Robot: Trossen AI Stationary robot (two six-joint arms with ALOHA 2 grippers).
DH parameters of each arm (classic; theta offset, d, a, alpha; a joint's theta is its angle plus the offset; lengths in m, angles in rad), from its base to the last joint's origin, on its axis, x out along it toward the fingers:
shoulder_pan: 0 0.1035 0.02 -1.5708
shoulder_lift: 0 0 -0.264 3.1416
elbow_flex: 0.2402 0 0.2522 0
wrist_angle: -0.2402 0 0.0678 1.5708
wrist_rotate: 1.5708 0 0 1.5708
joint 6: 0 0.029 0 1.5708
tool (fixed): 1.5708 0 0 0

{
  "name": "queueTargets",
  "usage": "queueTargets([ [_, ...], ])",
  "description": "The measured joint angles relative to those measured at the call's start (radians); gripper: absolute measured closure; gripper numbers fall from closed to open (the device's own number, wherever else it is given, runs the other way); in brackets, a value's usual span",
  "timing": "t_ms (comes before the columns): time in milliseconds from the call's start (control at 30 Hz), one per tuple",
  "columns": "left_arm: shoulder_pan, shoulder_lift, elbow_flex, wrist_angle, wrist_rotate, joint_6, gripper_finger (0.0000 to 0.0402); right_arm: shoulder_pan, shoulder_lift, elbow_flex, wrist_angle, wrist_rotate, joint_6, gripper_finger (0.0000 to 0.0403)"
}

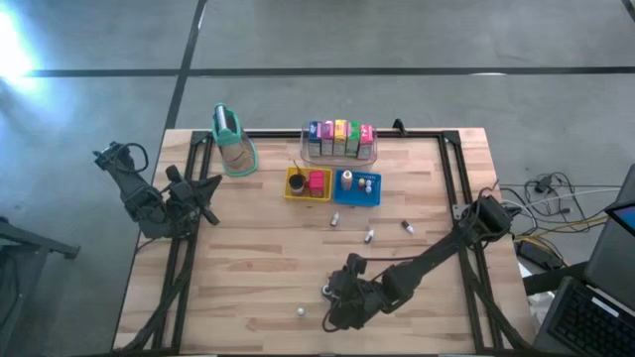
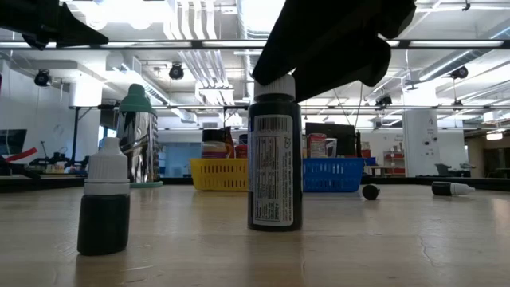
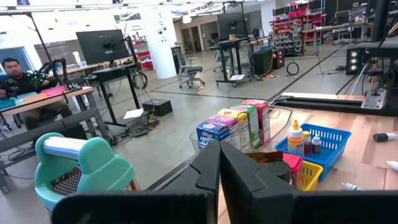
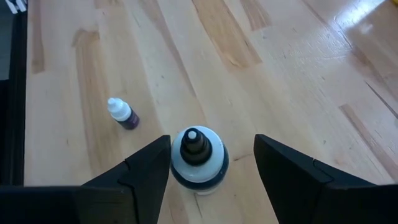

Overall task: Pick & Place Kitchen Items
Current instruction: Put the large black food coloring bottle into the blue bin

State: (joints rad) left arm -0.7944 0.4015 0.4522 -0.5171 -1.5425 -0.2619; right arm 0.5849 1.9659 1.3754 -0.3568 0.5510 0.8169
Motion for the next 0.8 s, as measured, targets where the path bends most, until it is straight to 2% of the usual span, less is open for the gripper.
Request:
queueTargets([
  [333,0.0,0.0,0.0,0.0,0.0,0.0,0.0387,-0.012,0.0,-0.012,0.0,-0.004,0.002,0.0167],
  [600,0.0,0.0,0.0,0.0,0.0,0.0,0.0387,-0.017,0.0,-0.024,0.001,-0.007,0.002,0.0197],
  [800,0.0,0.0,0.0,0.0,0.0,0.0,0.0387,-0.017,0.0,-0.027,0.001,-0.007,0.002,0.0234],
])
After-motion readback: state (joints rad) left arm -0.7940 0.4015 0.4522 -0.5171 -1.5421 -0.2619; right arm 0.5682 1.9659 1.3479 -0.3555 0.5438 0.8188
